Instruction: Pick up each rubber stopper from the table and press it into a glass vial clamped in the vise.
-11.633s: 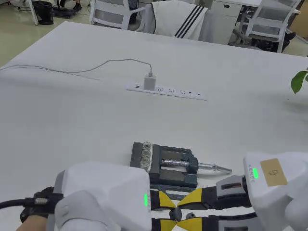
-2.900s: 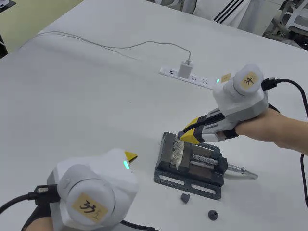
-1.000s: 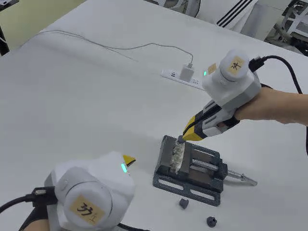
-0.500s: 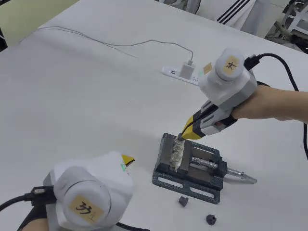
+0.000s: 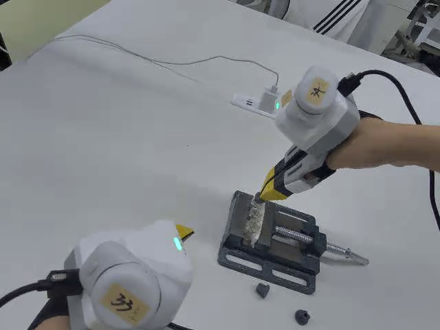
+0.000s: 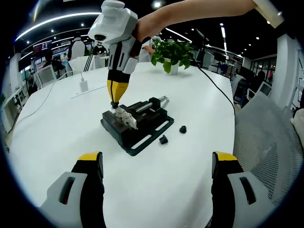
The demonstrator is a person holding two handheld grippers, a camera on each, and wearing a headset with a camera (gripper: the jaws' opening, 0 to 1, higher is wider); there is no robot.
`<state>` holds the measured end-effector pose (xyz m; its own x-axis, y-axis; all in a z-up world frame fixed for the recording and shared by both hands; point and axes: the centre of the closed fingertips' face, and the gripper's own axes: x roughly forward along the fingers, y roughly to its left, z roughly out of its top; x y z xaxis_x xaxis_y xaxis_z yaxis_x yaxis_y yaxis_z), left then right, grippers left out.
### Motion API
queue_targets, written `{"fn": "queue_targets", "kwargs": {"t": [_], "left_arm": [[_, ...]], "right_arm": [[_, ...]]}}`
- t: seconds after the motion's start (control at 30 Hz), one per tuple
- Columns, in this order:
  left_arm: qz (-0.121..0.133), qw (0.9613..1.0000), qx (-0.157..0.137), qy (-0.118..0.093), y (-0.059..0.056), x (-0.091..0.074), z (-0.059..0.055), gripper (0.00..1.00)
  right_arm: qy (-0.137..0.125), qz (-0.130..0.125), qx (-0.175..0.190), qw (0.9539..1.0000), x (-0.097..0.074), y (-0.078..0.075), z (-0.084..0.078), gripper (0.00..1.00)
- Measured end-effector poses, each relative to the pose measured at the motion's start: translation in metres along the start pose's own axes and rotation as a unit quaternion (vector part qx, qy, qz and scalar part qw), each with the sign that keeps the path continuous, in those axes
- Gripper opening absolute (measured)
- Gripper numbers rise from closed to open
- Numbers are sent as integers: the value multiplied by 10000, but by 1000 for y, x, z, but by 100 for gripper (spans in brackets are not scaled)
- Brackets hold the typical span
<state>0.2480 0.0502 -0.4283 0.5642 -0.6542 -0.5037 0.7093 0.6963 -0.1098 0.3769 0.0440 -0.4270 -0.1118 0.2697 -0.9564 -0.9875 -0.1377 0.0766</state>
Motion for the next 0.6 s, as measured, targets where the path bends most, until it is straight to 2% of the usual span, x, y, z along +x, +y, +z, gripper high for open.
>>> {"fn": "queue_targets", "kwargs": {"t": [0.13,0.23,0.6], "left_arm": [[-16,10000,2,-24,0,2,2,94],[-18,10000,-7,-41,0,3,3,94],[-19,10000,-54,-8,1,4,-1,94]], "right_arm": [[128,-50,-27,9999,1,-1,0,0],[146,5,37,9999,1,-4,-2,0],[347,146,-66,9993,3,-1,-1,0]]}}
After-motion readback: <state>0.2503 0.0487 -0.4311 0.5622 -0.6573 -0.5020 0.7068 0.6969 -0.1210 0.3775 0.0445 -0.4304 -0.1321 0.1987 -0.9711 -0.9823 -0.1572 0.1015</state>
